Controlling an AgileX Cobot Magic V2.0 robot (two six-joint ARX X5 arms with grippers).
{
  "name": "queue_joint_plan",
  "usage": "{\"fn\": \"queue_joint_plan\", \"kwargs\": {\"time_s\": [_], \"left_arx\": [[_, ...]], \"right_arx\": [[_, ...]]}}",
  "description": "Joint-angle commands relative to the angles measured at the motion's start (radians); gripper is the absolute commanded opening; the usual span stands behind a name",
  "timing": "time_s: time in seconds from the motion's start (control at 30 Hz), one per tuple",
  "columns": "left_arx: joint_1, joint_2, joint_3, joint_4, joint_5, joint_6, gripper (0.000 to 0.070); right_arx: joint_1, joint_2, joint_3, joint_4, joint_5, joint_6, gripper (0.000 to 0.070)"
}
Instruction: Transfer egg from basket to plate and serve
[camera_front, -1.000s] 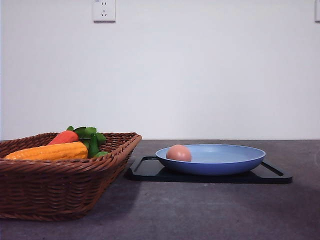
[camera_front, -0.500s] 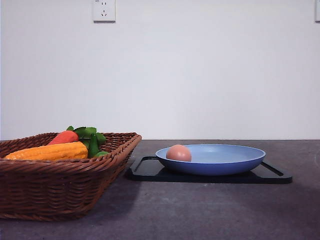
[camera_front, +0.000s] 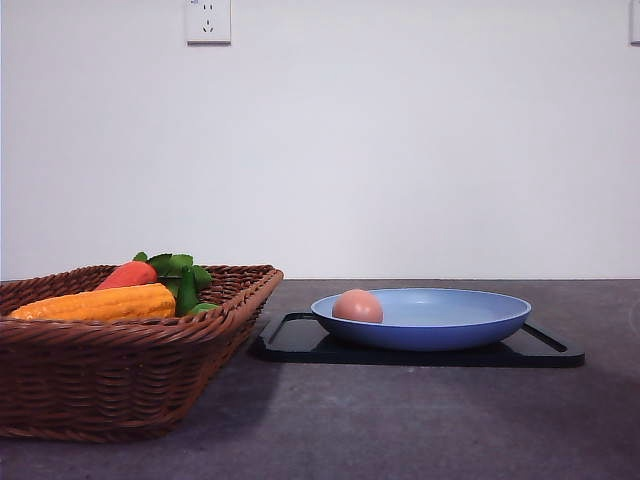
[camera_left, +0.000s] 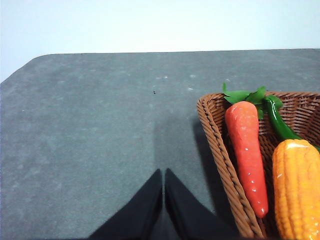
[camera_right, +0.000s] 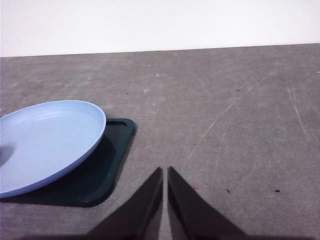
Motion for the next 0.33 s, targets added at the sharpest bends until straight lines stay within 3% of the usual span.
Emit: {"fn": "queue_joint_plan", "kwargs": {"time_s": [0.0,0.3], "left_arx": [[0.002,-0.002,-0.027,0.017,0.0,-0.004,0.0],[0.002,-0.002,-0.027,0.017,0.0,-0.004,0.0]], "right_arx": [[0.0,-0.003,-0.003,0.001,0.003,0.013,0.0],[0.0,-0.003,-0.003,0.001,0.003,0.013,0.0]]}}
